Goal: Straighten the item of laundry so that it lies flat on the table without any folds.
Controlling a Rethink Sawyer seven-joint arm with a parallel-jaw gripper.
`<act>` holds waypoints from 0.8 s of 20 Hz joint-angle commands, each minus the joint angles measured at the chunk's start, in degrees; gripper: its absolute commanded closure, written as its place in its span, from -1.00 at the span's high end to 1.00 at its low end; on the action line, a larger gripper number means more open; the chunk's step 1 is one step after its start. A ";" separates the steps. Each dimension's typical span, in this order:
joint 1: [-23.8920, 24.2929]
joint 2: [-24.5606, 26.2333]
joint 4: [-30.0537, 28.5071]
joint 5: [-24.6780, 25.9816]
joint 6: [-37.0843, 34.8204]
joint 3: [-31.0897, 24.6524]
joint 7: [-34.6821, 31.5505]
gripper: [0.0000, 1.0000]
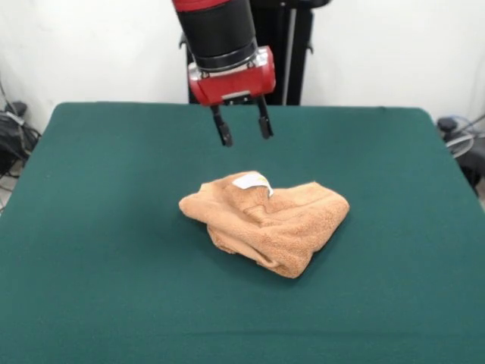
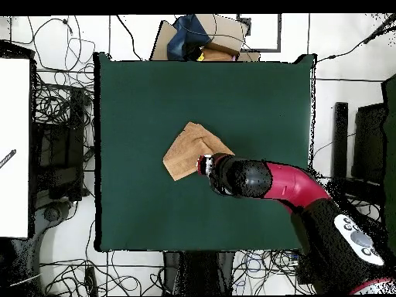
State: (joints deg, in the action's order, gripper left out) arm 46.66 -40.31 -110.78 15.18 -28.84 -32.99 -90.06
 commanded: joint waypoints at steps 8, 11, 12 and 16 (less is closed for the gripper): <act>0.94 -0.07 -6.99 3.96 10.34 -5.84 -2.17 1.00; 0.89 0.22 -6.89 4.42 10.84 -5.10 -1.63 1.00; 1.00 0.31 -6.76 4.41 10.74 -5.04 -1.36 1.00; 0.78 1.93 -5.79 5.70 11.71 -3.76 -0.65 1.00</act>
State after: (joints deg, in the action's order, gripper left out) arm 48.21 -40.17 -114.59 15.90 -19.67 -35.45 -90.06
